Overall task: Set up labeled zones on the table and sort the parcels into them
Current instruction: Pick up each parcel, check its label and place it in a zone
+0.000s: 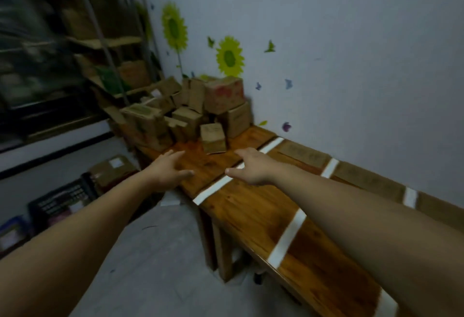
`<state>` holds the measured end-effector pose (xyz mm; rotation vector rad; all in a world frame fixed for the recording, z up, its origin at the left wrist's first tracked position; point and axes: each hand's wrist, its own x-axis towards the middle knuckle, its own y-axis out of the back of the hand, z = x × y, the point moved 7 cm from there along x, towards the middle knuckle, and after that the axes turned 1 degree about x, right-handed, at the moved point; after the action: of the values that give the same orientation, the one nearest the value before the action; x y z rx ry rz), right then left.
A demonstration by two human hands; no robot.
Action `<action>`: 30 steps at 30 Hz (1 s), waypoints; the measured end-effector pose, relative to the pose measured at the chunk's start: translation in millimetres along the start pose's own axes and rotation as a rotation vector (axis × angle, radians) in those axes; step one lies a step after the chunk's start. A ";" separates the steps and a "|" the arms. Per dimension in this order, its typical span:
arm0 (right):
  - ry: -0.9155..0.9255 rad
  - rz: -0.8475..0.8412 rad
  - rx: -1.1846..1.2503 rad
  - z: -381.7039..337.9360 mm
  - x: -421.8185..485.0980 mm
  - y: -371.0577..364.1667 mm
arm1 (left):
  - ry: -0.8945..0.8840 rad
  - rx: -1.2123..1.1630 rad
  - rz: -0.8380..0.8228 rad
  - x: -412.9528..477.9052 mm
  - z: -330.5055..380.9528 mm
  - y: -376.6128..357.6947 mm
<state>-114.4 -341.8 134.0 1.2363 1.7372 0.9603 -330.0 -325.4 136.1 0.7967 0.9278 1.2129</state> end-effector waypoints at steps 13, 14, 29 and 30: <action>0.149 -0.045 0.049 -119.2 293.8 -12.6 | 0.182 0.070 0.051 193.6 -157.7 104.7; 0.170 -0.033 0.035 -131.0 313.9 -10.1 | 0.177 0.084 0.065 211.9 -163.4 115.1; -0.018 -0.096 0.020 -202.8 563.7 -54.8 | 0.063 0.100 -0.004 475.7 -290.6 188.2; -0.061 -0.103 0.034 -202.2 572.2 -60.2 | 0.051 0.072 -0.021 498.6 -298.6 190.3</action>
<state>-445.5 165.9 67.2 1.1738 1.7574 0.8281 -631.4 205.7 102.2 0.8141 1.0240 1.1918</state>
